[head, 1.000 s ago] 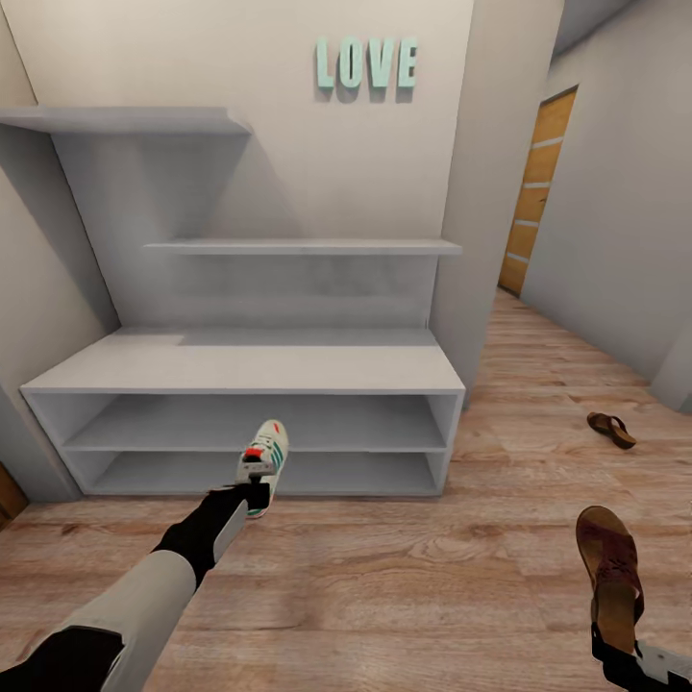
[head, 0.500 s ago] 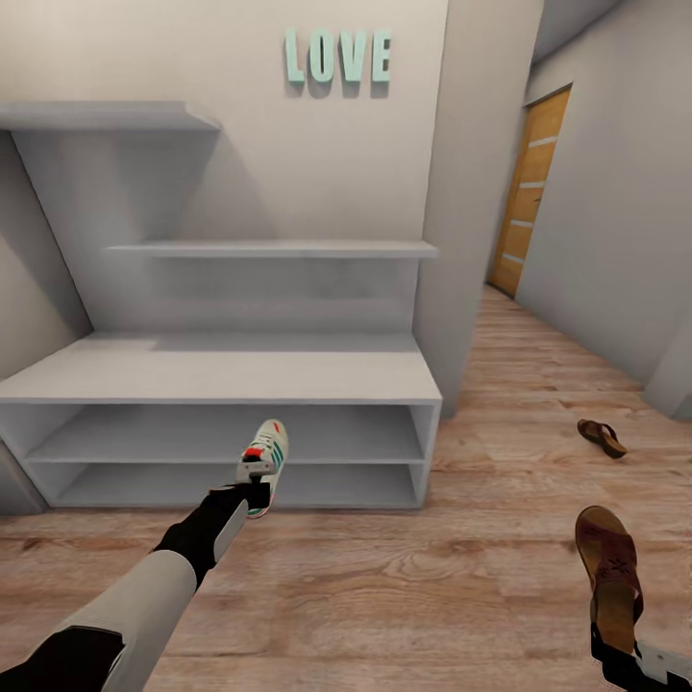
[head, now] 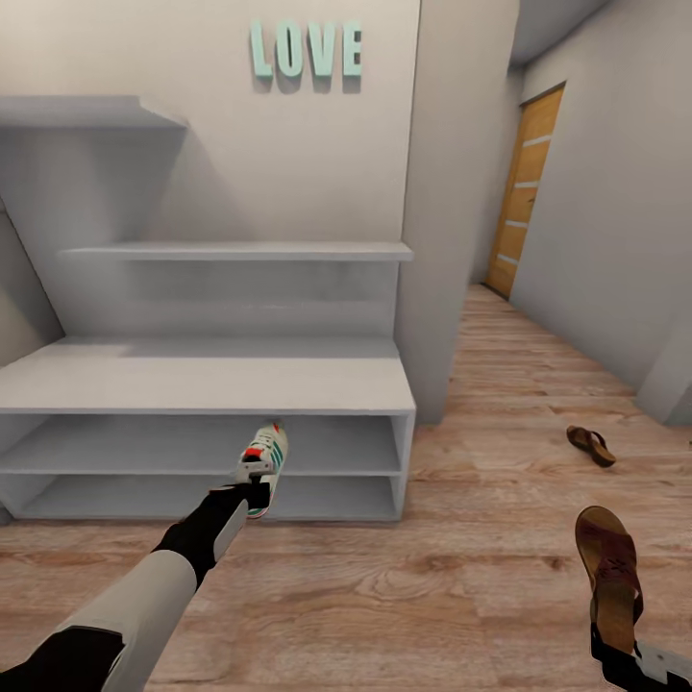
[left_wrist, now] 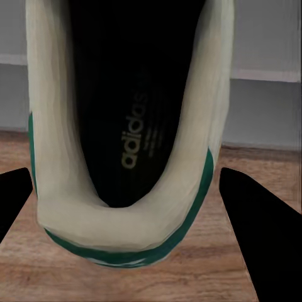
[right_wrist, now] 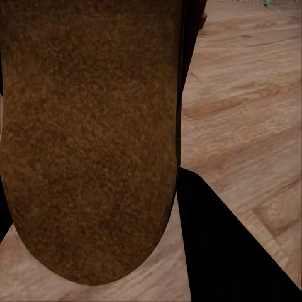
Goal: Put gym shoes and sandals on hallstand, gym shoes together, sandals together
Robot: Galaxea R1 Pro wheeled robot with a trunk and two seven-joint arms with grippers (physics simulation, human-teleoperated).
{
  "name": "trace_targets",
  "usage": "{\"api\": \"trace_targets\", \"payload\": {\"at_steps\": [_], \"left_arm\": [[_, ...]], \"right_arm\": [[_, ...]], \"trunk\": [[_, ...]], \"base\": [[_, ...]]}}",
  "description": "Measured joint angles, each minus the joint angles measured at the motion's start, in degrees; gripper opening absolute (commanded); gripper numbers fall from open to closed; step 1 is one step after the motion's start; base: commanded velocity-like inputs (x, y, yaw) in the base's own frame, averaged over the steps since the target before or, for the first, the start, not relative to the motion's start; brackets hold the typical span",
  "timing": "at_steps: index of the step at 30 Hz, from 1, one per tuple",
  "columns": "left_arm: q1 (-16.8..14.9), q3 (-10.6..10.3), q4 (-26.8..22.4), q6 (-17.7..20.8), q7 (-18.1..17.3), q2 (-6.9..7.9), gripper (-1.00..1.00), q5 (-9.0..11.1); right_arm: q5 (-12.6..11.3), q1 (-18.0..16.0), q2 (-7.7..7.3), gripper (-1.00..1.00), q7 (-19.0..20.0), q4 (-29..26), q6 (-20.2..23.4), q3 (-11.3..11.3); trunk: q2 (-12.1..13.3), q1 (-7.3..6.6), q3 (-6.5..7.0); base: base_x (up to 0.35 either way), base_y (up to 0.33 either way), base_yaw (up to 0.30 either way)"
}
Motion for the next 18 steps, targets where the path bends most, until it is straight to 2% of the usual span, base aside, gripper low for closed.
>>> {"api": "trace_targets", "payload": {"at_steps": [6, 18], "left_arm": [[-0.01, 0.00, 0.00, -0.06, 0.01, -0.07, -1.00, 0.04], [0.00, 0.06, -0.07, 0.02, -0.68, -0.02, -1.00, 0.01]], "right_arm": [[0.01, 0.00, 0.21, -1.00, 0.02, -0.01, 0.00, 0.05], [-0.08, 0.01, 0.36, -1.00, 0.11, -0.08, 0.02, 0.02]], "trunk": [[0.00, 0.01, 0.00], [-0.39, 0.23, -0.18]], "base": [[0.116, -0.186, 0.000], [0.014, -0.019, 0.000]]}}
